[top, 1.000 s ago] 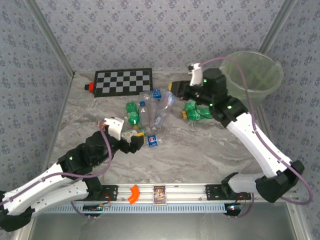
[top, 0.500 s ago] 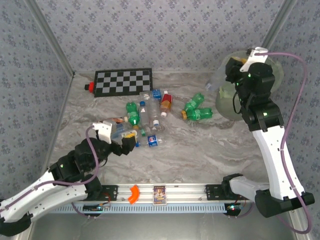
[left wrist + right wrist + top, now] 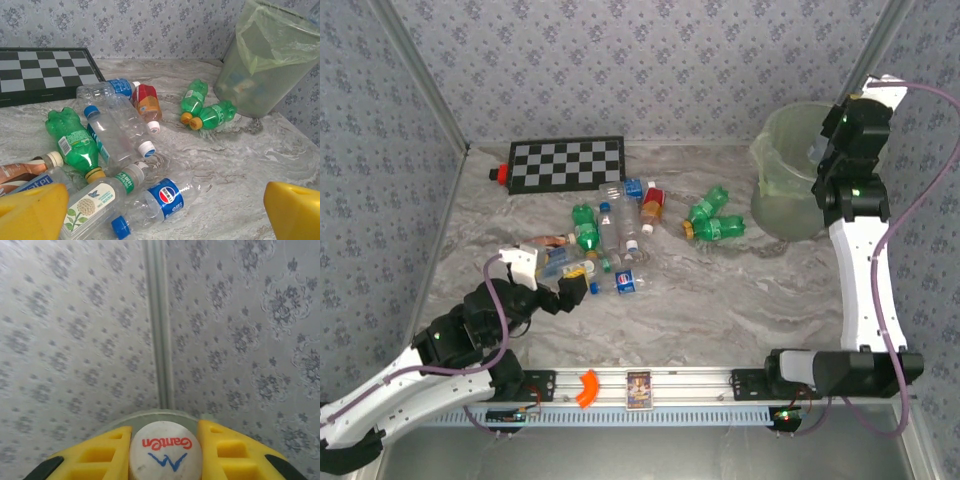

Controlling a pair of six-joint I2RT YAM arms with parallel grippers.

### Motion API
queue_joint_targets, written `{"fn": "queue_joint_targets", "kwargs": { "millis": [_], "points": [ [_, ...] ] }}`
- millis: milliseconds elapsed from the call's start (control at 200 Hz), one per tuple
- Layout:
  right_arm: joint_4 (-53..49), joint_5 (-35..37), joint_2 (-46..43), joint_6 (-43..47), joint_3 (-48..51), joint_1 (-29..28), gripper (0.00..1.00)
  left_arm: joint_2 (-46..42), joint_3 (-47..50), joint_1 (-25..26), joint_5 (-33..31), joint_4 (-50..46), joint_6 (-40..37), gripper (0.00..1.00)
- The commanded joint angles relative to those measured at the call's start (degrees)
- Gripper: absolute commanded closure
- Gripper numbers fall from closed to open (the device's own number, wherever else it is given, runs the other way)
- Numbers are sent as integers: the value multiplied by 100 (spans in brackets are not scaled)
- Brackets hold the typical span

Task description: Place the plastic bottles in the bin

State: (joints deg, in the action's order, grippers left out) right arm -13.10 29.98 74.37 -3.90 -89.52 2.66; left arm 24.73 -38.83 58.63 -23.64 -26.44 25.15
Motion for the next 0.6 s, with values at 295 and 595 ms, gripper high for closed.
{"fn": "queue_joint_targets", "kwargs": {
  "millis": [295,595],
  "points": [
    [-202,75,377,137,23,183,64,-230,42,43,-139,-107,103,0],
    [-592,-97,277,-76,7,152,19,-178,13,43,-268,-168,104,0]
  ]
}}
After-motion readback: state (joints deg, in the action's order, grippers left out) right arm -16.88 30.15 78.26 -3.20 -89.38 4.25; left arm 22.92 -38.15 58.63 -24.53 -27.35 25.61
